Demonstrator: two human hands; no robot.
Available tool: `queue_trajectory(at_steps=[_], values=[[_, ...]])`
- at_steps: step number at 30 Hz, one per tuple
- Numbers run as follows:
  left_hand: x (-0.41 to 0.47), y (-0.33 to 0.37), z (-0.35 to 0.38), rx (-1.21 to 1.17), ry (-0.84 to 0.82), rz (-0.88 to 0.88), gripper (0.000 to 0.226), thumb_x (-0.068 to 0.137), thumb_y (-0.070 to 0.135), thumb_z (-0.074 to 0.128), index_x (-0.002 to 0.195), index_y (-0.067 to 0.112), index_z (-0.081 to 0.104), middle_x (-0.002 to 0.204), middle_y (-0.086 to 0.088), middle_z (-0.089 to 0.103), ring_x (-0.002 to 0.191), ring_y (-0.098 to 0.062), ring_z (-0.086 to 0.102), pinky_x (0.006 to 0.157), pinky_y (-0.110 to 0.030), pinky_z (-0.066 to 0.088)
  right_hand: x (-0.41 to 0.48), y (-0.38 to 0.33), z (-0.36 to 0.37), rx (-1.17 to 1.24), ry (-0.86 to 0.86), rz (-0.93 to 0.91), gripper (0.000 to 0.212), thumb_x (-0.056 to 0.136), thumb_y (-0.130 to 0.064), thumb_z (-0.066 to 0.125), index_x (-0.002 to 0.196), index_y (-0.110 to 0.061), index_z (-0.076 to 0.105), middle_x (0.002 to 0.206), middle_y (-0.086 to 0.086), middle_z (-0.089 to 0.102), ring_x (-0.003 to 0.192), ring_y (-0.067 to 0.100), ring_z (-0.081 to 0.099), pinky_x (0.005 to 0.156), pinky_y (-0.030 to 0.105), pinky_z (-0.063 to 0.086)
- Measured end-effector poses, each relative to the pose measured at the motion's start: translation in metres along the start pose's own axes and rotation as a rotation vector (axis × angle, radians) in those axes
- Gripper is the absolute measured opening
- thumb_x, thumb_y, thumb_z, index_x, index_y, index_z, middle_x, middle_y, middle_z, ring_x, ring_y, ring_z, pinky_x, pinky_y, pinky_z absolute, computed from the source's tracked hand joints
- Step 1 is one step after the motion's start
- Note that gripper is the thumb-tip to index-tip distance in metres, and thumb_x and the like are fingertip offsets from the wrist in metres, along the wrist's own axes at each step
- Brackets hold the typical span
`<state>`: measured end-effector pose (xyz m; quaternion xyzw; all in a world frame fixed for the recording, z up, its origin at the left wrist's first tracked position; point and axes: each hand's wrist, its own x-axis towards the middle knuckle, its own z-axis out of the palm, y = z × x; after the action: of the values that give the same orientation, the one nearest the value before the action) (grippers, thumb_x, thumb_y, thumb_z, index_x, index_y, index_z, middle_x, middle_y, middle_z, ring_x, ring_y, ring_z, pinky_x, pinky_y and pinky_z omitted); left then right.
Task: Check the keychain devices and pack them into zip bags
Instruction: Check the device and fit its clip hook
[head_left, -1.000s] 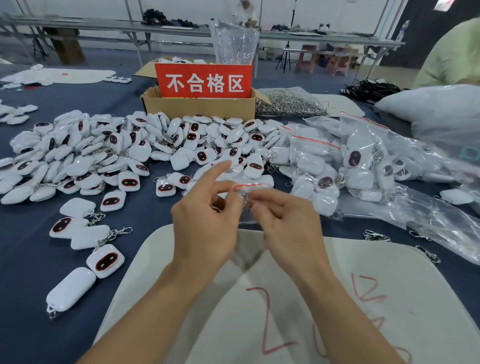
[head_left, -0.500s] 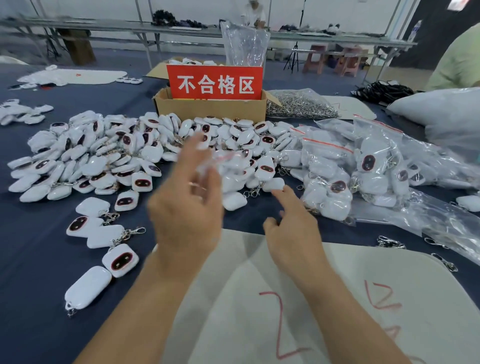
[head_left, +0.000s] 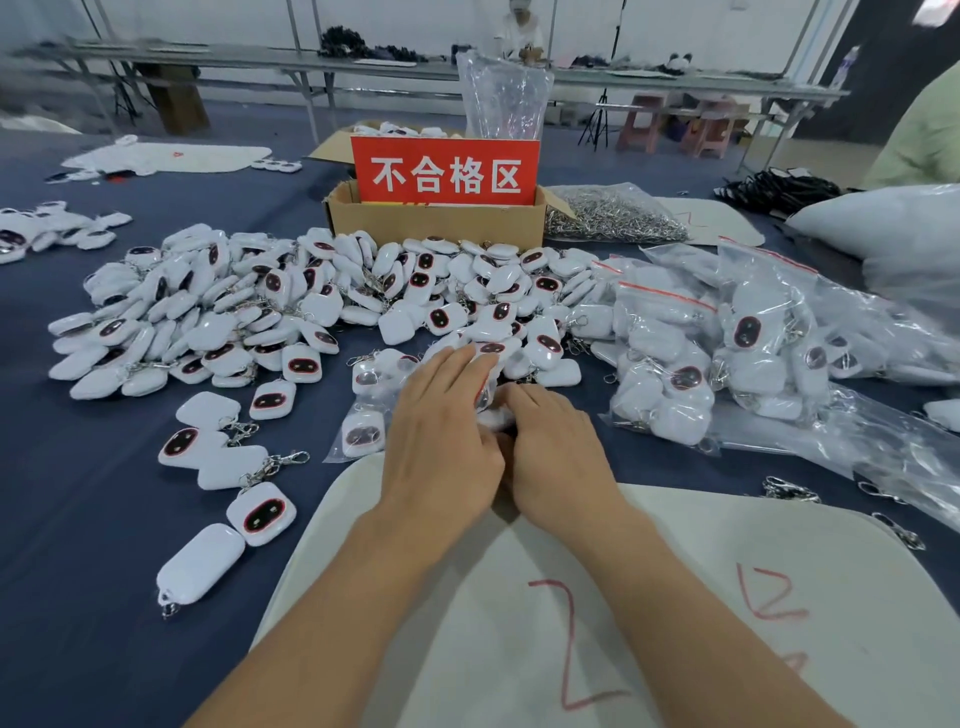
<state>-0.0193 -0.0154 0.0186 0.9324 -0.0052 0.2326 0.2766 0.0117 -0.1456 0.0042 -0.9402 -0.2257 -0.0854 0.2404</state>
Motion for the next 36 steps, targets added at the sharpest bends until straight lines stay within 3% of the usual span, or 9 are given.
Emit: queue_trajectory(at_steps=[3, 7, 10, 14, 16, 21, 26, 33, 36], values=[[-0.002, 0.002, -0.002, -0.006, 0.033, -0.001, 0.069, 0.080, 0.005, 0.065, 0.147, 0.018, 0.056, 0.154, 0.002, 0.051, 0.148, -0.018, 0.035, 0.125, -0.026, 0.017, -0.003, -0.003, -0.008, -0.007, 0.126, 0.122, 0.013, 0.101, -0.029, 0.052, 0.090, -0.025, 0.058, 0.093, -0.005, 0.061, 0.096, 0.025, 0.053, 0.078, 0.040, 0.035], [-0.009, 0.016, -0.005, -0.072, 0.205, 0.162, 0.051, 0.079, 0.020, 0.065, 0.129, 0.013, 0.071, 0.137, 0.001, 0.065, 0.135, -0.018, 0.049, 0.119, -0.026, 0.031, -0.023, 0.008, -0.028, 0.714, 0.401, 0.411, 0.031, 0.101, -0.032, 0.054, 0.075, -0.015, 0.059, 0.062, -0.008, 0.053, 0.057, 0.012, 0.043, 0.055, 0.029, 0.037], [-0.019, 0.032, 0.000, -0.301, 0.216, 0.263, 0.042, 0.083, 0.025, 0.060, 0.120, 0.016, 0.076, 0.101, 0.011, 0.073, 0.099, -0.005, 0.062, 0.097, -0.017, 0.047, -0.045, 0.014, -0.039, 1.104, 0.313, 0.542, 0.026, 0.103, -0.022, 0.057, 0.084, -0.014, 0.072, 0.064, 0.001, 0.064, 0.049, 0.016, 0.049, 0.041, 0.022, 0.038], [-0.026, 0.045, 0.008, -0.498, -0.110, -0.039, 0.044, 0.085, 0.044, 0.064, 0.128, 0.040, 0.068, 0.097, 0.026, 0.070, 0.085, -0.001, 0.068, 0.082, -0.023, 0.055, -0.049, 0.015, -0.045, 1.249, 0.118, 0.508, 0.021, 0.095, -0.019, 0.058, 0.091, -0.016, 0.079, 0.080, 0.023, 0.071, 0.066, 0.028, 0.066, 0.051, 0.030, 0.047], [-0.024, 0.044, 0.011, -0.580, -0.224, -0.099, 0.036, 0.086, 0.038, 0.065, 0.122, 0.041, 0.070, 0.100, 0.025, 0.072, 0.089, -0.003, 0.070, 0.084, -0.027, 0.056, -0.046, 0.016, -0.047, 1.263, 0.041, 0.474, 0.025, 0.097, -0.014, 0.054, 0.092, -0.013, 0.078, 0.090, 0.027, 0.073, 0.076, 0.030, 0.072, 0.057, 0.032, 0.054], [-0.010, 0.040, 0.010, -0.833, -0.369, -0.335, 0.040, 0.076, 0.023, 0.064, 0.114, 0.030, 0.076, 0.090, 0.011, 0.077, 0.083, -0.007, 0.070, 0.081, -0.034, 0.055, -0.041, 0.019, -0.052, 1.229, -0.077, 0.434, 0.030, 0.102, -0.004, 0.048, 0.097, -0.010, 0.078, 0.074, 0.011, 0.071, 0.061, 0.022, 0.068, 0.055, 0.027, 0.055], [-0.008, 0.036, 0.011, -0.885, -0.422, -0.319, 0.035, 0.093, 0.001, 0.059, 0.111, 0.025, 0.078, 0.080, 0.010, 0.073, 0.071, -0.011, 0.065, 0.079, -0.041, 0.055, -0.040, 0.020, -0.052, 1.219, -0.087, 0.436, 0.030, 0.101, -0.004, 0.051, 0.093, -0.011, 0.079, 0.076, 0.012, 0.070, 0.059, 0.027, 0.063, 0.056, 0.030, 0.055], [-0.009, 0.035, 0.013, -0.942, -0.452, -0.323, 0.033, 0.079, 0.014, 0.061, 0.104, 0.024, 0.080, 0.074, 0.003, 0.070, 0.068, -0.016, 0.064, 0.068, -0.034, 0.059, -0.040, 0.022, -0.043, 1.056, -0.021, 0.447, 0.027, 0.089, -0.010, 0.054, 0.089, -0.015, 0.080, 0.078, 0.015, 0.075, 0.056, 0.029, 0.063, 0.065, 0.043, 0.046], [-0.010, 0.033, 0.014, -0.942, -0.460, -0.314, 0.033, 0.077, 0.015, 0.061, 0.103, 0.023, 0.080, 0.072, 0.000, 0.067, 0.067, -0.021, 0.062, 0.073, -0.044, 0.061, -0.039, 0.023, -0.042, 1.065, -0.041, 0.465, 0.026, 0.077, -0.021, 0.056, 0.086, -0.019, 0.081, 0.077, 0.014, 0.075, 0.055, 0.030, 0.063, 0.065, 0.043, 0.045]])
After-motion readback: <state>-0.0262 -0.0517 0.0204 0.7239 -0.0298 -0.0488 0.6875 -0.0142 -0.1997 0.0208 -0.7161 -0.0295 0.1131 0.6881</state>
